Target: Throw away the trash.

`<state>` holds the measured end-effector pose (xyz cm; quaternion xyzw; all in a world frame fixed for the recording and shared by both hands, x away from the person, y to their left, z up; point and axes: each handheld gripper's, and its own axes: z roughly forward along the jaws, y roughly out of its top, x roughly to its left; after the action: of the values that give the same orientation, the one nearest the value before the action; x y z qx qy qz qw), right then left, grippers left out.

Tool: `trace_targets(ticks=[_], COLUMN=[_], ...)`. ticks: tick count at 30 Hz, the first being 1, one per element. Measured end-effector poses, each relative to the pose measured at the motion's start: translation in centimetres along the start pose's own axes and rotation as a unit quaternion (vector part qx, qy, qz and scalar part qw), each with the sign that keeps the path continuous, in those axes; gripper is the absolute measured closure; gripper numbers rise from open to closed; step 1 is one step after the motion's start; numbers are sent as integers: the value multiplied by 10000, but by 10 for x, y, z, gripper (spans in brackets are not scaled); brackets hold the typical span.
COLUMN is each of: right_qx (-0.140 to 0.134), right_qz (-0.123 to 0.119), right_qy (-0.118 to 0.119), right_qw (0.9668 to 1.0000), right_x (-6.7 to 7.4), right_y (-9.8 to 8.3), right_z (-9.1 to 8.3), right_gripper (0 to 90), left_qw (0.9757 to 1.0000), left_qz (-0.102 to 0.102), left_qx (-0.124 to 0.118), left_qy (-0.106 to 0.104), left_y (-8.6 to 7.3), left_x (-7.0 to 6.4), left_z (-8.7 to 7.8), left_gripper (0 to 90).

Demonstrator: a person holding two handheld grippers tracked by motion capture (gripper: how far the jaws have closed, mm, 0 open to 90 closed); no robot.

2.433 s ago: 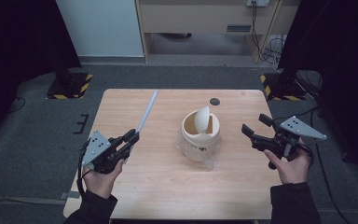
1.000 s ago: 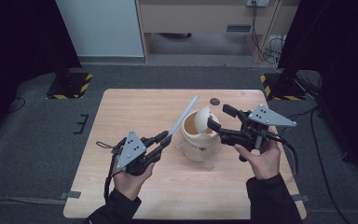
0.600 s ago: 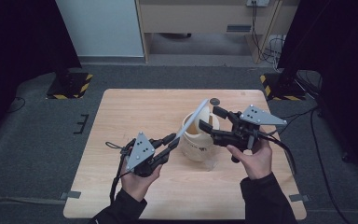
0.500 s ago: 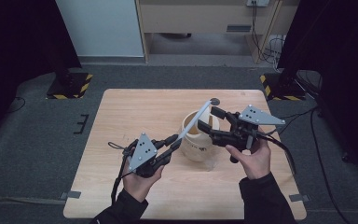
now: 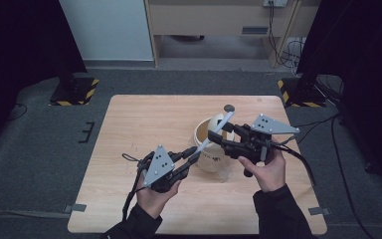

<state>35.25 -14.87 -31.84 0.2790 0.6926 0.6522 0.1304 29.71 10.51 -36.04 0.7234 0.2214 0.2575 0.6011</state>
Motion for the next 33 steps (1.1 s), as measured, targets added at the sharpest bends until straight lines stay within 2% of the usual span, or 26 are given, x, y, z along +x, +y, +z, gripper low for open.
trace_targets(ticks=[3, 6, 7, 13, 14, 15, 21, 23, 24, 25, 26, 30, 32, 33], right_qx=[56, 54, 58, 140, 143, 146, 194, 205, 205, 183, 183, 108, 87, 81], right_qz=[-15, 25, 125, 259, 228, 148, 139, 144, 144, 132, 132, 115, 109, 99], right_qy=[55, 116, 238, 427, 424, 353, 344, 332, 332, 323, 323, 284, 251, 234], right_qw=[10000, 9999, 9996, 9987, 9987, 9992, 9991, 9991, 9991, 9992, 9992, 9995, 9996, 9996], right_x=[1, 2, 3, 5, 5, 5, 4, 3, 3, 3, 3, 2, 1, 1], right_y=[-2, -2, -2, -3, -4, -4, -7, -8, -8, -8, -8, -7, -6, -6], right_z=[1, 1, 2, 4, 4, 4, 4, 4, 4, 5, 5, 6, 8, 9], right_gripper=[611, 642, 682, 752, 800, 801, 802, 801, 801, 801, 801, 802, 802, 802], left_qw=[10000, 10000, 10000, 9998, 9998, 9997, 9986, 9965, 9965, 9935, 9935, 9840, 9770, 9717], left_qz=[-1, 6, -29, -80, -91, -84, -175, -296, -296, -437, -437, -746, -892, -1020], left_qx=[2, 56, 77, 172, 193, 222, 458, 716, 716, 967, 967, 1499, 1816, 2022], left_qy=[5, 17, 9, -16, -16, 2, 180, 315, 315, 412, 412, 608, 673, 668], left_y=[0, -1, -3, -8, -9, -10, -22, -37, -37, -50, -50, -82, -98, -106], left_x=[0, 0, 1, 2, 3, 4, 17, 28, 28, 36, 36, 53, 59, 63], left_z=[-1, -2, -1, 0, -1, -3, -18, -29, -29, -36, -36, -47, -51, -51], left_gripper=[785, 784, 783, 781, 781, 779, 753, 731, 722, 711, 701, 667, 636, 622])
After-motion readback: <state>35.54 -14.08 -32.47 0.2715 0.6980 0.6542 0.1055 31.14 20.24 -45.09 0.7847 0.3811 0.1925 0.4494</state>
